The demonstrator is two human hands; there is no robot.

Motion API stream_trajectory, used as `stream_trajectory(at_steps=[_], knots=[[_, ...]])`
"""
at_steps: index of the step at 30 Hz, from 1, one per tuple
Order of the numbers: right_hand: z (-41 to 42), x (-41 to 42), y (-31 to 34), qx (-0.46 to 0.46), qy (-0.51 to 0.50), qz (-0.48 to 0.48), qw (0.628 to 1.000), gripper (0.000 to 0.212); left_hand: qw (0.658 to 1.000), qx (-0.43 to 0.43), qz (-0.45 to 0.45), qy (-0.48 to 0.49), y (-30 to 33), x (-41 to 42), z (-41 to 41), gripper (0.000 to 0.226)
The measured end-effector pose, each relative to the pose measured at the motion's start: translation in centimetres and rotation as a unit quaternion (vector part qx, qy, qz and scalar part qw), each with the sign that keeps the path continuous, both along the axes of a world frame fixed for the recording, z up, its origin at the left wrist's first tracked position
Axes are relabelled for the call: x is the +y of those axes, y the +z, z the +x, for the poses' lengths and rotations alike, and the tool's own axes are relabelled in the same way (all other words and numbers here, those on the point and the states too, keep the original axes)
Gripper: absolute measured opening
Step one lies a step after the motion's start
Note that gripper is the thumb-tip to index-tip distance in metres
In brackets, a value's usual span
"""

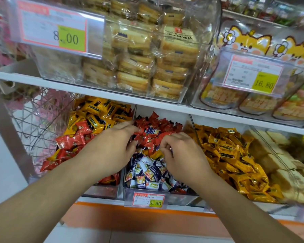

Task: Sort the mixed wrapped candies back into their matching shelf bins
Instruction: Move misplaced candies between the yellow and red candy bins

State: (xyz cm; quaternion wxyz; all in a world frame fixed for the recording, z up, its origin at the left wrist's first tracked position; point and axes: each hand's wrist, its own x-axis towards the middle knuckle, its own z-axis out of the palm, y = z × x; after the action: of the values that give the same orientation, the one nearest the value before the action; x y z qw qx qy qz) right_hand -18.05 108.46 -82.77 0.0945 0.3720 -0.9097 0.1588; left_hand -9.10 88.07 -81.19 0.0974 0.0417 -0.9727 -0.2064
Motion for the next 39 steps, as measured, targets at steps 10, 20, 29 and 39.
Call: stream_trajectory(at_steps=[10, 20, 29, 39], knots=[[1.7, 4.4, 4.2, -0.18, -0.083, -0.252, 0.947, 0.011, 0.968, 0.026, 0.245, -0.046, 1.5, 5.9, -0.1, 0.015], [2.3, 11.0, 4.4, -0.016, -0.051, -0.073, 0.996, 0.03, 0.936, -0.028, 0.345, -0.061, 1.8, 9.5, -0.7, 0.014], [-1.2, 12.0, 4.7, -0.003, -0.172, -0.048, 0.984, 0.045, 0.999, 0.007, -0.034, -0.038, 0.8, 4.6, 0.0, 0.034], [0.0, 3.0, 1.7, -0.103, 0.038, -0.042, 0.993, 0.028, 0.999, 0.018, -0.041, 0.005, -0.6, 0.5, -0.6, 0.047]])
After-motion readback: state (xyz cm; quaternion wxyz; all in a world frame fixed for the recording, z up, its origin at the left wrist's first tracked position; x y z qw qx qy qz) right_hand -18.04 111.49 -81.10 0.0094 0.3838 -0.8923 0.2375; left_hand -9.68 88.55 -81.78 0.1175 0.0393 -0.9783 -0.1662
